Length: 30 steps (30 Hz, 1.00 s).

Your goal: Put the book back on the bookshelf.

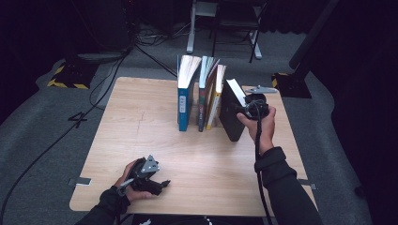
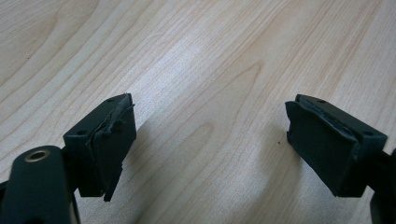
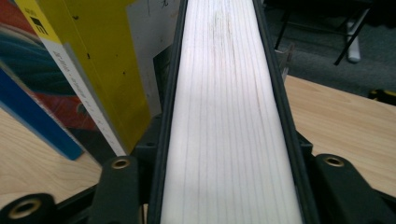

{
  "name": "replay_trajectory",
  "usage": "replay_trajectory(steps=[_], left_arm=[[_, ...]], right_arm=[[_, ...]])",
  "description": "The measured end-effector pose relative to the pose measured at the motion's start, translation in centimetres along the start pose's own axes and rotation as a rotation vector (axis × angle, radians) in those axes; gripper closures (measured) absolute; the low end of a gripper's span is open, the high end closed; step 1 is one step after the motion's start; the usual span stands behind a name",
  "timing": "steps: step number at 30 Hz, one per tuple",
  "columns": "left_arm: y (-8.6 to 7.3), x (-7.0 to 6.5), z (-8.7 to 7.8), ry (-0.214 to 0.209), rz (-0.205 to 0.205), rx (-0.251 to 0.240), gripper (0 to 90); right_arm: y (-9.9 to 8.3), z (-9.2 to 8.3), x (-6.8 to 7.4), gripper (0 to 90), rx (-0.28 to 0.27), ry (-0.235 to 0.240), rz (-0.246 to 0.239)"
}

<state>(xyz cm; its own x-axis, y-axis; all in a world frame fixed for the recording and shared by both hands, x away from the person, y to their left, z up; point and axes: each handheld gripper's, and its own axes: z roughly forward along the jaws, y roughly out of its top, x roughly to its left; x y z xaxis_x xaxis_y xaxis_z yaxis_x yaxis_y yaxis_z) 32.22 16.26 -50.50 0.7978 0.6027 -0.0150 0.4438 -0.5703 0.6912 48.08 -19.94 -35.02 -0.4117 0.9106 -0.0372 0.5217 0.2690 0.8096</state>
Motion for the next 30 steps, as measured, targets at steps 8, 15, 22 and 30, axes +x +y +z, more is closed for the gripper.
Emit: replay_trajectory(steps=[8, 15, 22, 30], left_arm=[[0.0, 0.0, 0.0, -0.001, 0.001, 0.0, 15.6], [0.0, 0.0, 0.0, -0.001, 0.001, 0.0, 15.6], [0.0, 0.0, 0.0, -0.001, 0.002, 0.0, 15.7], [0.0, 0.0, 0.0, -0.002, 0.0, -0.001, 15.6]], right_arm=[[0.6, 1.1, -0.6, 39.1, 0.072, 0.04, -0.005], [1.4, 1.2, -0.7, 47.4, 0.101, 0.021, -0.031], [2.0, 1.2, -1.1, 52.0, 0.085, 0.009, -0.039], [3.2, 1.4, -1.2, 52.8, 0.038, 0.005, -0.027]])
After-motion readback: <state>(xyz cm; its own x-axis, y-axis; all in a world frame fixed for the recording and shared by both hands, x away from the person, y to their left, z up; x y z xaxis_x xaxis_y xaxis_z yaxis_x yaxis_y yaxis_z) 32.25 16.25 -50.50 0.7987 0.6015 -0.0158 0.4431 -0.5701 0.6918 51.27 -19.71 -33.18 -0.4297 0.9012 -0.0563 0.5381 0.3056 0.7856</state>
